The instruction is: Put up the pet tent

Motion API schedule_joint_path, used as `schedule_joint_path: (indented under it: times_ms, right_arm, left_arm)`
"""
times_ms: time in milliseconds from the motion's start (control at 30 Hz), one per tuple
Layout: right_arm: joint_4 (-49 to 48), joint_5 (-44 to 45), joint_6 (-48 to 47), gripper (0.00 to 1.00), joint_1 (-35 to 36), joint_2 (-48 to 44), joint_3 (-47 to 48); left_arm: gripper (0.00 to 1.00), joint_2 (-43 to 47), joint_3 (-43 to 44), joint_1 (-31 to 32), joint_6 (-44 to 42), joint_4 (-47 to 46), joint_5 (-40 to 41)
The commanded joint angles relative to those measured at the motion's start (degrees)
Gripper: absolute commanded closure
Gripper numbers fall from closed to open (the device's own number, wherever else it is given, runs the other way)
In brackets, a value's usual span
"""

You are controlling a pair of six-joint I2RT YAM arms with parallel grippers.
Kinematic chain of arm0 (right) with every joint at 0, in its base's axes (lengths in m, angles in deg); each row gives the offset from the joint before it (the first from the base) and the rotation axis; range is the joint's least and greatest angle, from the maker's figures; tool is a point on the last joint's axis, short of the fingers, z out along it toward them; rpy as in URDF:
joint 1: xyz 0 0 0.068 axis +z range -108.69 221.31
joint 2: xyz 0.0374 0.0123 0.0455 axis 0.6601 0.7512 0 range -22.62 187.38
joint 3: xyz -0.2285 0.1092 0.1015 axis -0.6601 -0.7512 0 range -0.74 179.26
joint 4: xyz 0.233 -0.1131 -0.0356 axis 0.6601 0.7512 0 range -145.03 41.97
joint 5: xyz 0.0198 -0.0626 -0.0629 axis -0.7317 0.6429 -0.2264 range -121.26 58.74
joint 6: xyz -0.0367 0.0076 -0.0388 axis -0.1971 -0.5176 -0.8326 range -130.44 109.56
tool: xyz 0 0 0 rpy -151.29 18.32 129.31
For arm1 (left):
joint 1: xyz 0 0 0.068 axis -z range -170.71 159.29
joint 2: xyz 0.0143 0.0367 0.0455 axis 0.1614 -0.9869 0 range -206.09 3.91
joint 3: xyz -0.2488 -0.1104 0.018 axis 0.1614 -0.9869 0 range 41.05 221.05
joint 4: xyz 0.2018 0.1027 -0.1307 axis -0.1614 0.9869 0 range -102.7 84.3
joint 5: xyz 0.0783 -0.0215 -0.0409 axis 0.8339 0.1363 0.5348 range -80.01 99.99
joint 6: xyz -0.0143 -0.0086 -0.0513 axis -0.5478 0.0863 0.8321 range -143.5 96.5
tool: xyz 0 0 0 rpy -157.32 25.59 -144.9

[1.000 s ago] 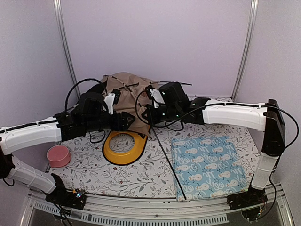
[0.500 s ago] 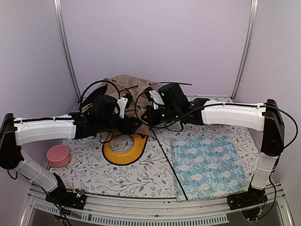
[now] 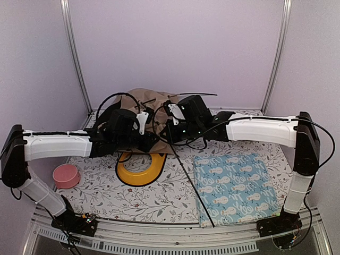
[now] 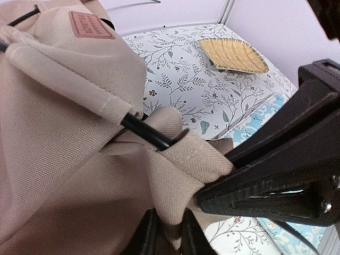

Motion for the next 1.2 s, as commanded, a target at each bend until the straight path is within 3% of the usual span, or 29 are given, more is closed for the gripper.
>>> schedule_joint_path:
  times_ms: [0,100,300,433,633,800,967,1167]
  right_arm:
    - [-5.6,-0.8,-0.5,1.0,-0.2,0.1,2.4]
    - [-5.2,-0.7,-0.5,1.0,-0.2,0.1,2.2]
    - [-5.0,-0.1,-0.5,0.98,-0.2,-0.9,0.5]
    - [-4.5,0.1,-0.5,0.83,-0.2,-2.3,-1.4]
    - [-3.1,0.9,-0.2,0.42,-0.2,-6.5,-5.4]
    - [-0.3,2.1,-0.3,0.2,0.0,-11.2,-9.8]
    - [5.0,0.4,-0.8,0.09,-0.1,-16.7,-14.1]
    - [12.3,-8.3,-0.3,0.09,0.0,-23.6,-21.0]
  left_arm:
    - [0.91,-1.4,-0.8,0.3,0.6,-2.1,-0.9]
    - [1.0,-1.9,-0.9,0.3,1.0,-2.4,-0.9]
    - [1.0,-2.7,-1.4,0.0,2.4,-3.3,-0.5]
    - [1.0,-3.0,-1.9,-0.4,3.2,-3.8,-0.9]
    - [1.0,-3.2,-2.7,-0.9,4.0,-4.6,-1.5]
    - [1.0,-3.2,-2.9,-1.2,4.1,-4.8,-1.7]
    - [1.0,-3.1,-3.2,-1.3,4.1,-4.8,-1.9]
    - [1.0,-2.6,-3.8,-1.5,4.2,-4.9,-1.8]
